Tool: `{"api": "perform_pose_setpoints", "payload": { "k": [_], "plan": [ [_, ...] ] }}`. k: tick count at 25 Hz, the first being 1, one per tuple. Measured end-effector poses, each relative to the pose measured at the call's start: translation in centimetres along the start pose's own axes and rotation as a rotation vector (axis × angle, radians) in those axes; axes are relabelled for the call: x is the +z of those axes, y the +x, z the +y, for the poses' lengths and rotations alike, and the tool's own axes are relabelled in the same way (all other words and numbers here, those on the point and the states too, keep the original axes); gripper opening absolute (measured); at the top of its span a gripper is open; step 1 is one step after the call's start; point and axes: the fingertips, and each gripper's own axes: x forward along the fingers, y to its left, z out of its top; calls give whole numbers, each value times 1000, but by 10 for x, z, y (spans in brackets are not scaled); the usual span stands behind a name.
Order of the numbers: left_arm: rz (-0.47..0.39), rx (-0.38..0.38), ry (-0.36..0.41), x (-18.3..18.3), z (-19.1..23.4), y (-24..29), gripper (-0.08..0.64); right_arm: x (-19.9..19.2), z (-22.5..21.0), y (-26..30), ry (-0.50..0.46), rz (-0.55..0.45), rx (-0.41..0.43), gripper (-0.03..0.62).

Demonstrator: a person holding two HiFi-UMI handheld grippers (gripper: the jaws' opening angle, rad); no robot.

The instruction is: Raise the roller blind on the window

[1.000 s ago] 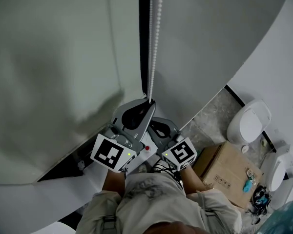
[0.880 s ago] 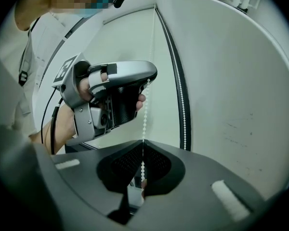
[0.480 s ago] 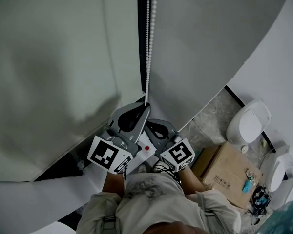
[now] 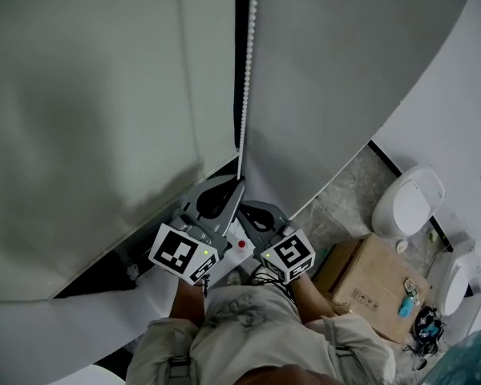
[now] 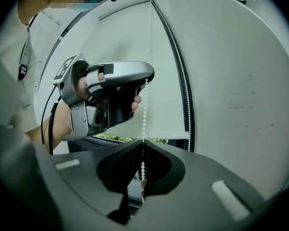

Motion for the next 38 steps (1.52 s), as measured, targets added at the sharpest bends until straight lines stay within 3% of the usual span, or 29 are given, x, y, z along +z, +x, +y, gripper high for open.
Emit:
{"api": "perform_pose_setpoints", "payload": {
  "k": [6, 38],
  "plan": [
    [23, 7, -23, -7, 3, 1, 14, -6, 0, 3, 17, 13, 4, 12],
    [170, 37, -155, -115, 5, -26, 14, -116, 17, -6, 79, 215, -7, 12]
  ]
}}
